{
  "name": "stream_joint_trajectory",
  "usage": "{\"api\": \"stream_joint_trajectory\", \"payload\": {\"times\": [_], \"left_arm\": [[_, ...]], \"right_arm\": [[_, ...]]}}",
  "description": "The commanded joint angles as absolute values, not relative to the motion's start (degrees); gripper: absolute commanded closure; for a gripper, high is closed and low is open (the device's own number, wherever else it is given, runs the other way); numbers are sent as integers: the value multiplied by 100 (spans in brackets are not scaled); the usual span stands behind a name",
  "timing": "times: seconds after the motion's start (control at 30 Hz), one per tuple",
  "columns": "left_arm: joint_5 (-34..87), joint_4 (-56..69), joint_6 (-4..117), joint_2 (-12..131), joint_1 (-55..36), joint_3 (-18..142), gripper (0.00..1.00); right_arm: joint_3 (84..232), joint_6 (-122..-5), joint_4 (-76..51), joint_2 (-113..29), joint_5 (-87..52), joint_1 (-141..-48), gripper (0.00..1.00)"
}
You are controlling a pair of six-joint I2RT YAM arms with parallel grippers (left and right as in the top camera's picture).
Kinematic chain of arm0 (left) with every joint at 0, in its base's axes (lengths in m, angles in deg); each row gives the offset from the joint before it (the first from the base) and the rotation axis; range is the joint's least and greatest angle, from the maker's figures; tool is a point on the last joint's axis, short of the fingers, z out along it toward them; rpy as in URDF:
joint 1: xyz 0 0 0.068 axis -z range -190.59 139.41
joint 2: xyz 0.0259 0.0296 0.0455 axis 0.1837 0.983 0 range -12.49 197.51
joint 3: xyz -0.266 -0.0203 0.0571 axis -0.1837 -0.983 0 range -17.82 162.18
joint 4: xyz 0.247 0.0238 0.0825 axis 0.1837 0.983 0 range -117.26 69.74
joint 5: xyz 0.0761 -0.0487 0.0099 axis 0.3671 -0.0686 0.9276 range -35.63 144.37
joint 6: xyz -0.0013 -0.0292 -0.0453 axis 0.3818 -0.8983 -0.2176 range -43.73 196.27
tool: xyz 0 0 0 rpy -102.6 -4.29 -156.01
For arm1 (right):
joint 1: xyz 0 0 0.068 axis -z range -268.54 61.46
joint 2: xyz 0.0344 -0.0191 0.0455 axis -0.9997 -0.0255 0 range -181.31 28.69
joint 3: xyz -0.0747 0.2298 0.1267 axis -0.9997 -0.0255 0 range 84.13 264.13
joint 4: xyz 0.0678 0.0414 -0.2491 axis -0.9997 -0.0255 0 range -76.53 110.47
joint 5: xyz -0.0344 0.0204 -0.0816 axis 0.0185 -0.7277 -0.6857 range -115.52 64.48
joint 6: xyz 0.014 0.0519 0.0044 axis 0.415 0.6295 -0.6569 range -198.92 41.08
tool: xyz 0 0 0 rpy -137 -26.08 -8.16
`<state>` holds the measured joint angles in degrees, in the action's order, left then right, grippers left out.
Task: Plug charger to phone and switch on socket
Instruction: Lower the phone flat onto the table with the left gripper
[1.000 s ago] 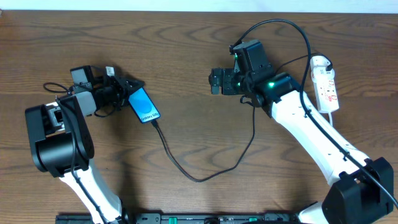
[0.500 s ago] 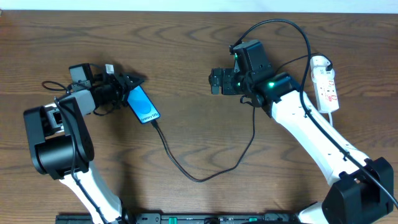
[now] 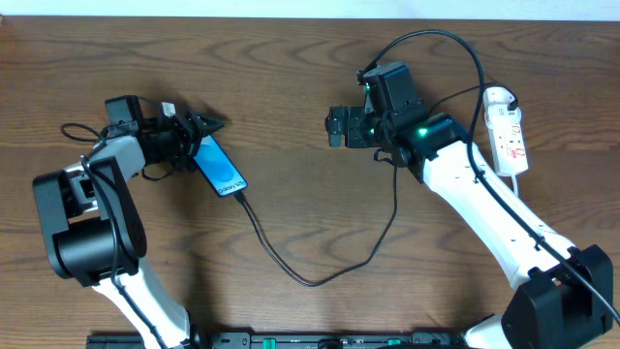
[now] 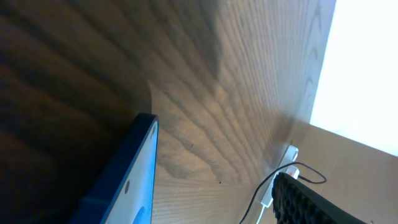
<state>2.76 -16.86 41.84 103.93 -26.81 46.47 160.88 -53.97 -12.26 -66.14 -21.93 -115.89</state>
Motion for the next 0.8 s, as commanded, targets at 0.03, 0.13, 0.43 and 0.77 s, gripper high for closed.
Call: {"api": "stream_joint_trajectory", "payload": {"times": [0.03,0.13,0.43,0.77], "left_arm": [[2103,-1188,4216,10944,-2712,4241,24],[2245,-1007,4216,10944,-2712,4241,24],[2667,-476,4216,10944,-2712,4241,23],[3076,93,4216,10944,-2712,4241,23]], "right_arm": [[16132,-5482,-1232,-6513,-2214,-11563,1],[16132,-5482,-1230,-6513,-2214,-11563,1],[16132,-5482,-1232,-6513,-2212,-11563,1],[16132,-5482,-1234,-6513,-2193,-11565,1]]}}
